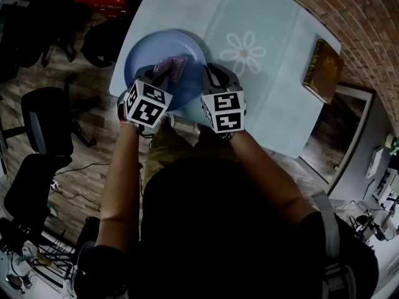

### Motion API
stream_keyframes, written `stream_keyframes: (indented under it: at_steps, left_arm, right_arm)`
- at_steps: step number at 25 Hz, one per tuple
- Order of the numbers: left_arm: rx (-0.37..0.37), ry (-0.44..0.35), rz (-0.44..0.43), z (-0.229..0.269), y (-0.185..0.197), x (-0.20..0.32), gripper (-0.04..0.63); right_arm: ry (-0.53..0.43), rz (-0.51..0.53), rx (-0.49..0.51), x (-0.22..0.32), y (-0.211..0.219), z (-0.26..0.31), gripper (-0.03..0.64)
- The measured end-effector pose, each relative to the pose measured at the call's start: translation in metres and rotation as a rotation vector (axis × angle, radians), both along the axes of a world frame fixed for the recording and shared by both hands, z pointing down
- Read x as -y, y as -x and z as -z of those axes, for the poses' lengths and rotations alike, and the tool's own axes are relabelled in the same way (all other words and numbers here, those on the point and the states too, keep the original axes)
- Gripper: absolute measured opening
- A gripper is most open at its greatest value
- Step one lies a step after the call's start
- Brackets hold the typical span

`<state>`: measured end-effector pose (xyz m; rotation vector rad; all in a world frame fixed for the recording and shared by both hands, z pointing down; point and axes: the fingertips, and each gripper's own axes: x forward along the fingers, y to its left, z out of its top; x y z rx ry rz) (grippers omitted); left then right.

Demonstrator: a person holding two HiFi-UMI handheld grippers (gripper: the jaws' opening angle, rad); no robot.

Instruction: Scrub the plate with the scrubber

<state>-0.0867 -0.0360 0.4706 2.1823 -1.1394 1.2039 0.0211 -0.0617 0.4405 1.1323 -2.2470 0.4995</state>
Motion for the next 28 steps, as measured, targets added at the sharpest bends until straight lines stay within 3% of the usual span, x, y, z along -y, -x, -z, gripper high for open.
stream_keyframes:
  at_steps: [3,10,14,21,28]
  left_arm:
    - [-0.097,-0.043,0.048,0.026,-0.001,0.007,0.071]
    - [-0.168,-0.229,0.109,0.109,-0.008,0.024,0.071]
    - [-0.113,-0.342,0.146,0.158,-0.007,0.031,0.071]
    - [-0.179,-0.521,0.209,0.229,-0.021,0.021,0.071]
    - [-0.204,-0.696,0.326,0.272,-0.02,-0.002,0.071]
  right_arm:
    - [-0.051,0.015,0.025,0.006,-0.001,0.023,0.061]
    - [-0.194,0.06,0.113,0.023,-0.003,0.093,0.061]
    - [-0.27,0.087,0.186,0.023,-0.008,0.139,0.06]
    - [-0.42,0.161,0.25,0.017,-0.027,0.2,0.061]
    - [-0.49,0.198,0.336,0.012,-0.032,0.238,0.06]
